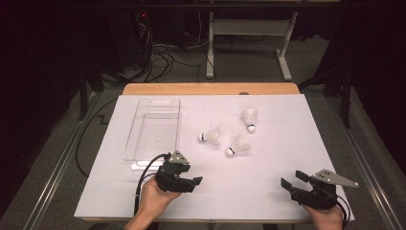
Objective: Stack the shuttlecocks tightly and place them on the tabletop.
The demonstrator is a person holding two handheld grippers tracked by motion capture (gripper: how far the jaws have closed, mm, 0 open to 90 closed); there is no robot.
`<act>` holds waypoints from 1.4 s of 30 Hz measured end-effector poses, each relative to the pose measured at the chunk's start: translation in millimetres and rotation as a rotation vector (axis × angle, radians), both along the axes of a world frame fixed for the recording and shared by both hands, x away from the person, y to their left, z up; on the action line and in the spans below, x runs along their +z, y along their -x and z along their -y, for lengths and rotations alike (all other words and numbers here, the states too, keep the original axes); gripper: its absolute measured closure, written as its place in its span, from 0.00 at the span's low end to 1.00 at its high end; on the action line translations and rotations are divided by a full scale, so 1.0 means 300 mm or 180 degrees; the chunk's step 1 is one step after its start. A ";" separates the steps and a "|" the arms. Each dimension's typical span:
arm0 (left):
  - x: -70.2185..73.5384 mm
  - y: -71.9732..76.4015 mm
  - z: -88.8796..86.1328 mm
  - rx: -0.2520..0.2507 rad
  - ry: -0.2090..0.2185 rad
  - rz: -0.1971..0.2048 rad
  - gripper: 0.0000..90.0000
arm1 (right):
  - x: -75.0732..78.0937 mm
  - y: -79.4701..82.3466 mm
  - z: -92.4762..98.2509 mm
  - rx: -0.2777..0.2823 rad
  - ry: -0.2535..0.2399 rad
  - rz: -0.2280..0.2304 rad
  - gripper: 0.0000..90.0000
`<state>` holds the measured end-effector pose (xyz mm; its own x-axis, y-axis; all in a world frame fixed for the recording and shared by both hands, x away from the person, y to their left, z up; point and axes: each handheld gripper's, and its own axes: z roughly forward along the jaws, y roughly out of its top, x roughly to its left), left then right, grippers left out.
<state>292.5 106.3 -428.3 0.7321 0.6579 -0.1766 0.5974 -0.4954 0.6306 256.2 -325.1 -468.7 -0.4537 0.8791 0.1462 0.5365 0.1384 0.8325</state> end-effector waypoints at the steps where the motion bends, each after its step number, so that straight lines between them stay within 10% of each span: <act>1: 0.000 0.000 0.000 0.0000 0.0000 0.0000 0.42 | 0.000 0.000 0.000 0.0001 0.0001 0.0001 0.33; 42: -0.017 0.084 -0.142 0.0279 -0.0002 0.0100 0.42 | 0.001 0.001 -0.002 -0.0013 0.0004 -0.0004 0.33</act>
<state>267.4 149.1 -433.6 0.6769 0.7198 -0.1541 0.6184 -0.4425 0.6495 255.8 -324.6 -468.5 -0.4499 0.8811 0.1457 0.5381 0.1373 0.8316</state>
